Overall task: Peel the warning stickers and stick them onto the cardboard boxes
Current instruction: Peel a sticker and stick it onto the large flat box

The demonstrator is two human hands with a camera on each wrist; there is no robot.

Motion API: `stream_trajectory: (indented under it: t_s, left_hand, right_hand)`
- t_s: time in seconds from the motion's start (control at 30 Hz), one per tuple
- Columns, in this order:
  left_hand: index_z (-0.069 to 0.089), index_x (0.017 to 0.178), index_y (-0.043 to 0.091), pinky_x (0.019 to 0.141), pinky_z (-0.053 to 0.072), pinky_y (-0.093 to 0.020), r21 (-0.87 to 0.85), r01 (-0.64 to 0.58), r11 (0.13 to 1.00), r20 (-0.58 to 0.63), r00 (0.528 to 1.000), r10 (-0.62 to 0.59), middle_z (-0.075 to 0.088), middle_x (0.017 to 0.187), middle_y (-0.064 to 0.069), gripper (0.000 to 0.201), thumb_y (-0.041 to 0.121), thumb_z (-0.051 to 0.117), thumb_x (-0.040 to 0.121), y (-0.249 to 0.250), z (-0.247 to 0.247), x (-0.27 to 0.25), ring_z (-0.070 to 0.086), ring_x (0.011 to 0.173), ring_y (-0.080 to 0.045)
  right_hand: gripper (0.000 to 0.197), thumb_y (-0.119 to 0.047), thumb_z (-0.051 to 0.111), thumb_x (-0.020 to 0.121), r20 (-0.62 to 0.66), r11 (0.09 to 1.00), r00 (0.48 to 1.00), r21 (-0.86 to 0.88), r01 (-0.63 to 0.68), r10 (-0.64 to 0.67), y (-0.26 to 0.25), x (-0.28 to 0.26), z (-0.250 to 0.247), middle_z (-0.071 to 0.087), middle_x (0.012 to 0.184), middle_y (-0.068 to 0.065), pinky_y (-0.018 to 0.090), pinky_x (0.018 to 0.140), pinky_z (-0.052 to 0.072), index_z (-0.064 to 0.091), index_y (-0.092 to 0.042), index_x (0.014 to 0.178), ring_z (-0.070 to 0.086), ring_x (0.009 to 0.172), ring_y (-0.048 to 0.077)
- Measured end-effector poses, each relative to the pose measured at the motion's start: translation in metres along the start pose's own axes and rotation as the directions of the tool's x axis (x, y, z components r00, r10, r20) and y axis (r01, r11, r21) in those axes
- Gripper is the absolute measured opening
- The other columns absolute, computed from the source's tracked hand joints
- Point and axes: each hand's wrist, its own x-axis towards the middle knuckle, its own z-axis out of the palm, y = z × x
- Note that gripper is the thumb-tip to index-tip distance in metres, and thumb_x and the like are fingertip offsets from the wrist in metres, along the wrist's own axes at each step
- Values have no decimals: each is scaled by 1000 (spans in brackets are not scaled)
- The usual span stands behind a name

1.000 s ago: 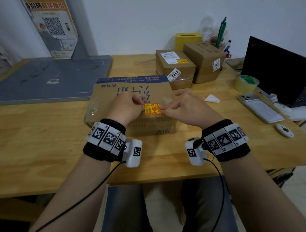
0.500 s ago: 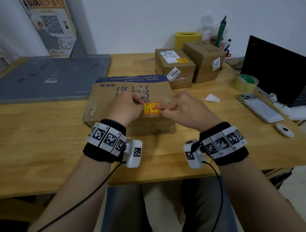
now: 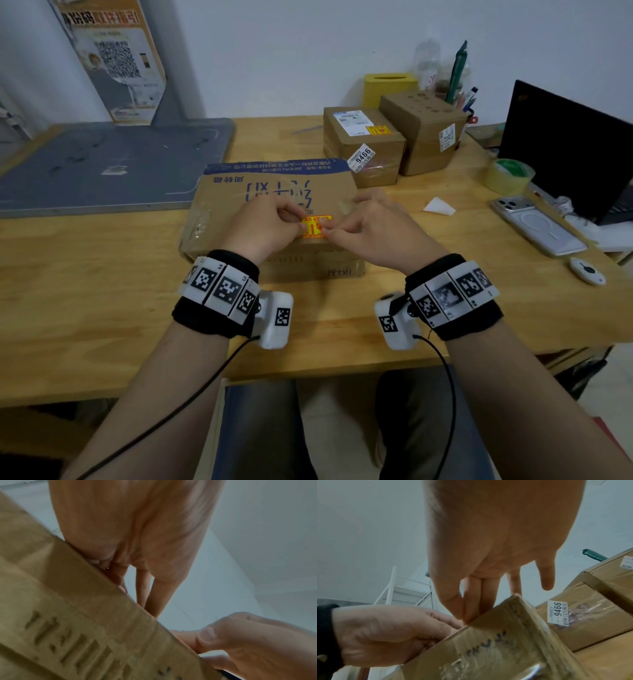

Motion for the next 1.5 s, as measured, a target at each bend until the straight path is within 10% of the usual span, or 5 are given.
stream_trajectory:
  t_s: [0.73, 1.17, 1.27, 1.37, 1.5]
  left_hand:
    - [74, 116, 34, 74, 40, -25, 80, -56, 995, 110, 993, 47, 63, 79, 17, 29, 29, 74, 87, 1, -11, -5, 52, 75, -2]
    - [76, 114, 26, 67, 41, -24, 97, -18, 995, 106, 994, 7, 66, 80, 13, 30, 22, 78, 84, 6, -15, -10, 53, 73, -2]
    - [78, 108, 25, 86, 52, -30, -42, 31, 999, 42, 999, -30, 73, 100, 11, 26, 21, 79, 82, 0, -20, -18, 64, 94, -9]
    - [78, 86, 20, 66, 55, -25, -242, 74, 967, -44, 995, -87, 76, 92, 8, 9, 21, 70, 91, -1, -28, -32, 66, 75, -8]
    - [74, 93, 7, 58, 50, -26, -308, 337, 890, 235, 933, -272, 77, 77, -4, 37, 39, 55, 100, -6, -30, -53, 66, 67, -17]
  right_hand:
    - [28, -55, 53, 99, 67, 998, 996, -31, -48, 50, -5, 2, 5, 50, 148, -34, 51, 116, 21, 69, -54, 121, 25, 147, 22]
    - [21, -66, 63, 78, 10, 989, 997, 121, -79, 79, 8, -7, -3, 66, 121, -39, 53, 103, 47, 77, -52, 71, 56, 119, 14]
    - [18, -46, 72, 86, 20, 961, 995, 258, -95, 93, 2, -10, -7, 71, 124, -28, 36, 91, 55, 85, -34, 83, 65, 100, 4]
    - [19, -30, 72, 93, -73, 932, 983, 337, -135, 169, 1, -8, -14, 68, 134, -16, 24, 91, 41, 82, -30, 109, 58, 110, 2]
    - [56, -26, 70, 95, -22, 842, 957, 481, -244, 290, 1, 8, -17, 54, 149, -9, 30, 87, 45, 54, -26, 148, 55, 130, 17]
